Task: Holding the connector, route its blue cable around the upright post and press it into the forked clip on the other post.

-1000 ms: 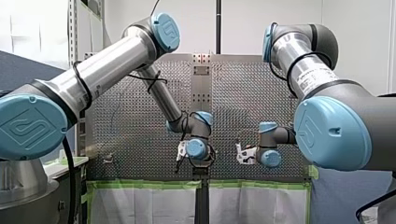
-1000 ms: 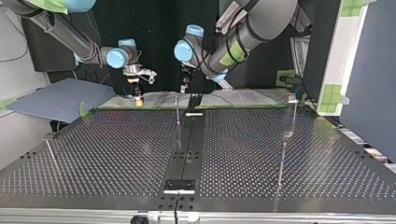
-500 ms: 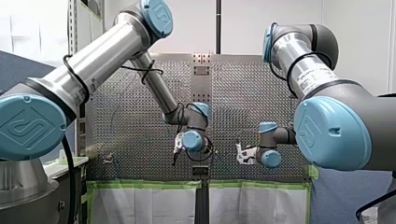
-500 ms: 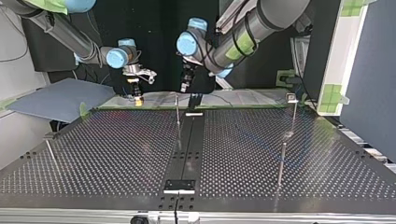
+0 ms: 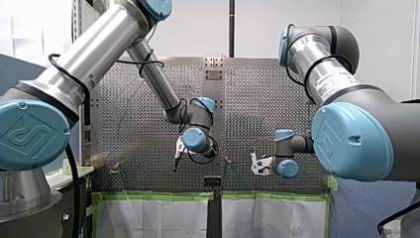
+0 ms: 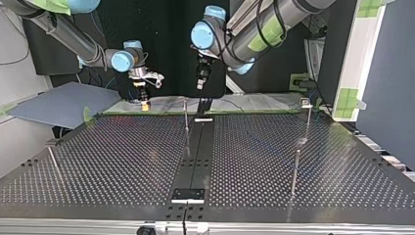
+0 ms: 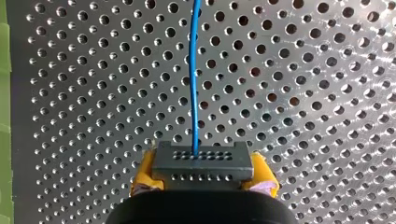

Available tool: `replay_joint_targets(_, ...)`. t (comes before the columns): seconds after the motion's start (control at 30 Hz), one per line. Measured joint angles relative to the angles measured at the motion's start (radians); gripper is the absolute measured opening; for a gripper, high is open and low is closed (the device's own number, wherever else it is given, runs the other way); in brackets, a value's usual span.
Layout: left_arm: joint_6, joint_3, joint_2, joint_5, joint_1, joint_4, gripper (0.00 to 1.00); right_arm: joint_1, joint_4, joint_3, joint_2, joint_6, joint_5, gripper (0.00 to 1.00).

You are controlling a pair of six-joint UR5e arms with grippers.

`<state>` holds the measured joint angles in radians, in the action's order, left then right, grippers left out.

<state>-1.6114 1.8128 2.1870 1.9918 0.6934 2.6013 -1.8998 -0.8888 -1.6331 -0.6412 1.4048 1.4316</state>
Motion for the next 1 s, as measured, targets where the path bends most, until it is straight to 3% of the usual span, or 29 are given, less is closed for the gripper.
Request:
replay_joint_targets(0.13,0.033,0.042,-0.042,-0.003,0.003,0.027,1.00,-0.001,-0.001,0.000,0.000,0.002,0.000,0.07)
replay_joint_targets(0.33,0.064,0.095,-0.095,-0.033,0.009,0.018,1.00,-0.001,-0.002,0.000,0.000,0.002,0.000,0.07)
replay_joint_targets(0.57,0.016,0.159,-0.159,-0.081,0.010,-0.001,1.00,-0.003,-0.004,0.000,0.000,0.004,0.000,0.07)
replay_joint_targets(0.77,-0.034,0.214,-0.214,-0.089,0.007,-0.003,1.00,-0.003,-0.003,0.000,0.000,0.006,-0.006,0.07)
replay_joint_targets(1.0,-0.053,0.279,-0.278,-0.088,-0.001,-0.034,1.00,-0.004,0.001,0.000,0.000,0.007,-0.009,0.07)
